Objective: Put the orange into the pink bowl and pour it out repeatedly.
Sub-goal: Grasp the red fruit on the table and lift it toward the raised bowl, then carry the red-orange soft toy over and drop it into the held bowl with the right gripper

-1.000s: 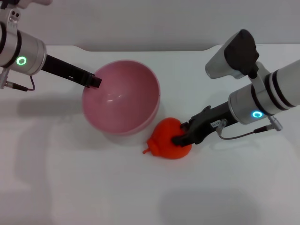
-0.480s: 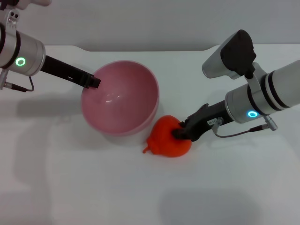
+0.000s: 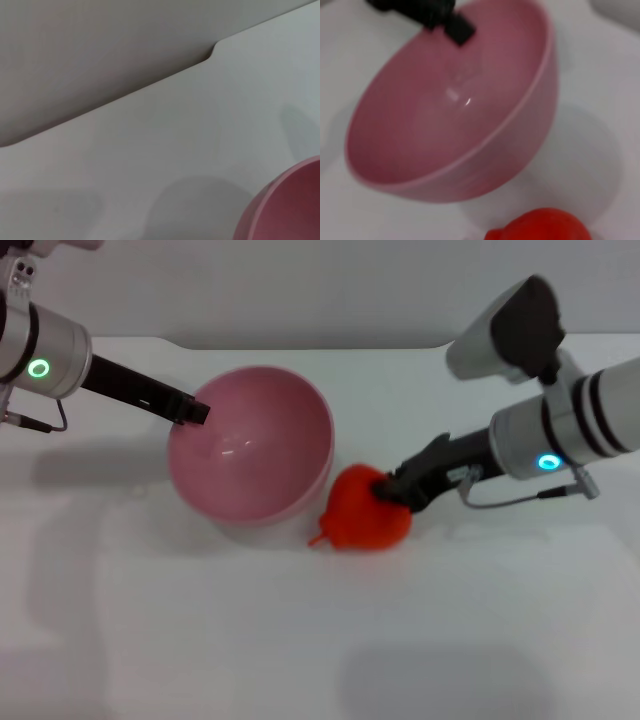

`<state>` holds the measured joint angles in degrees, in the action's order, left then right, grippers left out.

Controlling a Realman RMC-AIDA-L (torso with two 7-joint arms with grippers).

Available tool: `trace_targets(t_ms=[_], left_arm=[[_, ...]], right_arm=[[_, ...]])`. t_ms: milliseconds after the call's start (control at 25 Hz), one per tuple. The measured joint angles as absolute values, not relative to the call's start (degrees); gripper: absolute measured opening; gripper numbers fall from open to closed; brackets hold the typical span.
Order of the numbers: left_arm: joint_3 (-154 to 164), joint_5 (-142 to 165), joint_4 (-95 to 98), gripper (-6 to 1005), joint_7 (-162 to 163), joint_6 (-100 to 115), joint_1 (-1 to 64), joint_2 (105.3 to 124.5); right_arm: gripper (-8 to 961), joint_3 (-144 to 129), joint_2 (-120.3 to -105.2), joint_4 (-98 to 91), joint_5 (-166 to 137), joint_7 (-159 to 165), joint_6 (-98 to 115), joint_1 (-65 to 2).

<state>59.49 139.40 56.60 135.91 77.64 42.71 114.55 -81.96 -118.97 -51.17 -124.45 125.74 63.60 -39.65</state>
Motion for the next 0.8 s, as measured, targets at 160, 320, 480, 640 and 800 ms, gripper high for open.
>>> trace_targets(t_ms=[160,320,480,640,800], left_arm=[[59.5,139.4,56.6,59,135.9,77.6,42.7,114.34],[59.4,139.4,56.7,60,135.9,77.7,42.7,114.18],[59.4,139.4,56.7,60,135.9,77.8,42.7,114.14],[59.5,139.4,56.8,61,135.7,77.8,42.6,114.15],[59.5,139.4,56.8,61,135.4,77.7,42.6,114.34]], right_arm=[[55,-79.7,-118.9,-60.1,-124.4,126.9,63.6,-35.2],[53,-77.7,-118.68,-69.9,-124.7,129.5,63.8,-31.5],[53,-77.3,-119.08,-80.0,-126.0,131.3,63.1,-27.8],[54,-78.0,-119.56,-88.1,-125.8,131.6,62.3,-26.0],[54,-79.0,-119.63,-93.1,-124.8,131.7,62.4,-26.1]])
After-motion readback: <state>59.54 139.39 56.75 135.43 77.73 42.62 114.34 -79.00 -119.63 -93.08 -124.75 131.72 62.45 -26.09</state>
